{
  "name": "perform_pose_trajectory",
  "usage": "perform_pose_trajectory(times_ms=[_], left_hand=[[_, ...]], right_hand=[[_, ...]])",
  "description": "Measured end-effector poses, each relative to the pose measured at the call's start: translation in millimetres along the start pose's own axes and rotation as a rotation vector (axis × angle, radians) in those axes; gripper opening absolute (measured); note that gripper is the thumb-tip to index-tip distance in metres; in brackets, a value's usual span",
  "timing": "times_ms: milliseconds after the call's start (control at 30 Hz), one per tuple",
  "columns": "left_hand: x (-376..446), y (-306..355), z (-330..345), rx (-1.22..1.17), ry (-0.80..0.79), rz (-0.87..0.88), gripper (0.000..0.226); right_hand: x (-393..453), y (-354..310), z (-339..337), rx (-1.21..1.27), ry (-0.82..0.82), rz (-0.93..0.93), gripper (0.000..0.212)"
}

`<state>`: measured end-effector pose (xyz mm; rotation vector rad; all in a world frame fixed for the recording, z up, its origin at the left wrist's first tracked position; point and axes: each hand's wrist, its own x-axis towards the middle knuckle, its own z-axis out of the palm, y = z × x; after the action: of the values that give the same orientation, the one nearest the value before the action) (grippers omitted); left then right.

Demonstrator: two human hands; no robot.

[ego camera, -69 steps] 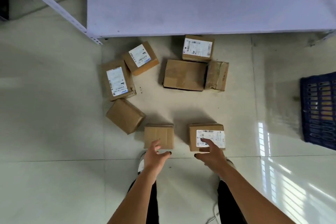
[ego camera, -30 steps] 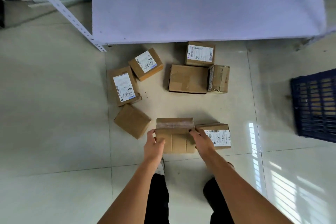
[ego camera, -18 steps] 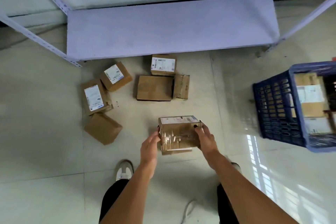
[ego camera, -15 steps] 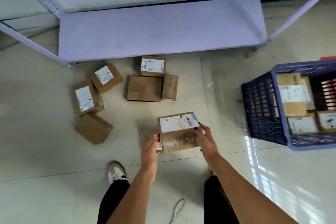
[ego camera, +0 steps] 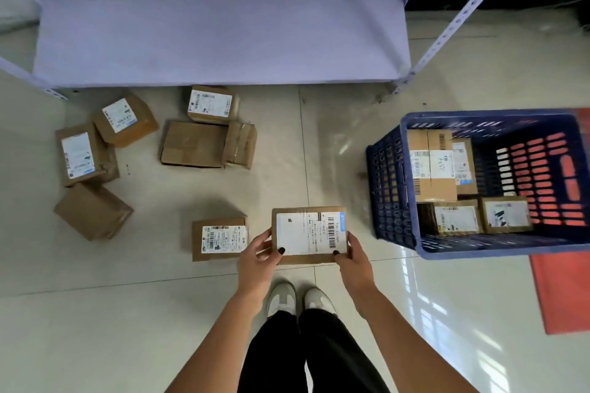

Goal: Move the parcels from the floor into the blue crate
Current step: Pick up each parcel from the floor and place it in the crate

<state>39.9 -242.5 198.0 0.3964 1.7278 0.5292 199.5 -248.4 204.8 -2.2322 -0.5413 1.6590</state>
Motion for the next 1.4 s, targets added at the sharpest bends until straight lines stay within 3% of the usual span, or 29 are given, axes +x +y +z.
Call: perform_pose_trajectory(times_ms=[167, 367, 633, 800, 967, 1100, 1233, 1400], left_hand=[[-31, 17, 66, 0.025, 0.015, 0.052, 0.045], [-66, 30, 207, 0.089, -0.052, 0.148, 0.039], [-73, 10, 354, 0.195, -0.063, 0.099, 0.048], [-50, -12, 376, 0.448, 0.038, 0.121, 0.040], [-37, -33, 385, 0.543, 0.080, 0.113, 0.043], [-25, -39, 395, 0.532, 0.086, 0.126, 0.061], [-5, -42, 404, 0.508, 0.105, 0.071, 0.056], [16, -52, 417, 0.466, 0.196, 0.013, 0.062]], right_hand=[[2, 0, -64, 0.159, 0.101, -0.017, 0.043], [22, -2, -202, 0.171, 0.232, -0.030, 0.040], [90, 15, -341, -0.164, 0.159, -0.057, 0.042], [134, 33, -344, -0.371, -0.019, -0.079, 0.041], [154, 44, -339, -0.449, -0.127, -0.083, 0.048], [170, 44, -335, -0.492, -0.167, -0.065, 0.055], [192, 43, -323, -0.500, -0.176, -0.048, 0.046], [216, 53, -309, -0.450, -0.176, 0.017, 0.049]])
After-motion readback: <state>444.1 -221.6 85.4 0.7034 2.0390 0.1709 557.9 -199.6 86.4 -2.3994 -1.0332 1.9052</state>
